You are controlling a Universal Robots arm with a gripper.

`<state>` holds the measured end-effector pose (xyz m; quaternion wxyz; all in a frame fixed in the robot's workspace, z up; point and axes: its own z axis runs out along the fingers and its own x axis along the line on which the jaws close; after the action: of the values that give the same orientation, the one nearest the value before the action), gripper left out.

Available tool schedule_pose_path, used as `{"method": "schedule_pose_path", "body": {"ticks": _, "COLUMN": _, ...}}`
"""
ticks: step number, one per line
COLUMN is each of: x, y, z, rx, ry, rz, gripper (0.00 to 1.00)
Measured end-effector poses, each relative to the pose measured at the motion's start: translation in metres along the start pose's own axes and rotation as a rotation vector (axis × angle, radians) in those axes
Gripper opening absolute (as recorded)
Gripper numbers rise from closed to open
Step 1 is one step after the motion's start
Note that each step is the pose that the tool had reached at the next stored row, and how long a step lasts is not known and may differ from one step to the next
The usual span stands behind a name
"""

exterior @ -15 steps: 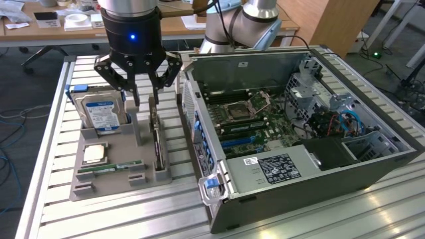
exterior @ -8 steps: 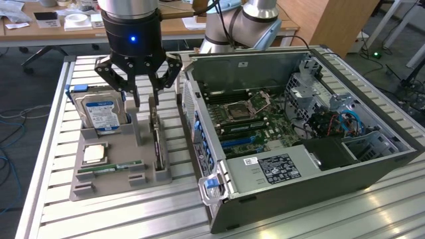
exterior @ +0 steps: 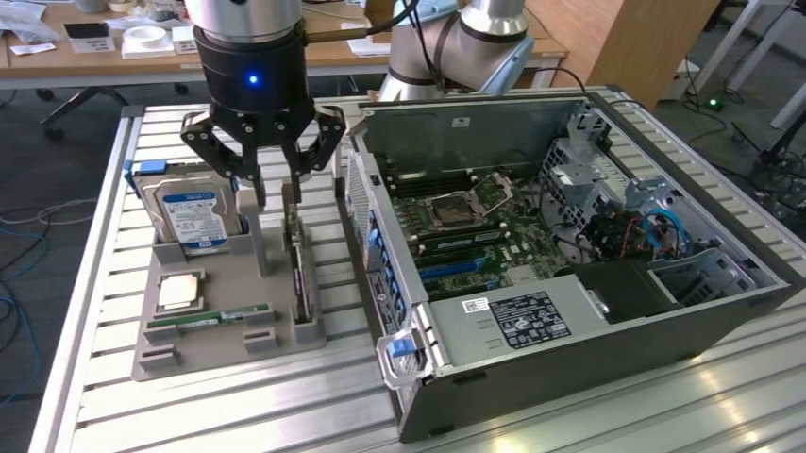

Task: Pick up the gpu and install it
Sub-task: 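Pick up the gpu and move the gpu toward the slot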

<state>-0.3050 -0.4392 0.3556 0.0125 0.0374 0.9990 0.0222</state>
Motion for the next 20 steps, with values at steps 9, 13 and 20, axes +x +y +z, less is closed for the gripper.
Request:
{"method": "schedule_pose_path", "body": {"ticks": 9, "x": 0.0001, "y": -0.0001, "z": 0.0024, "rx": -0.0002, "ry": -0.0002, "rz": 0.0, "gripper": 0.42}}
{"method": "schedule_pose_path", "body": {"ticks": 13, "x": 0.0002, "y": -0.0003, "z": 0.007, "rx": 0.0, "ry": 0.0, "rz": 0.0, "gripper": 0.42}}
{"method": "schedule_pose_path", "body": {"ticks": 20, "x": 0.0002, "y": -0.0004, "z": 0.0088, "rx": 0.0, "ry": 0.0001, "rz": 0.0, "gripper": 0.42}}
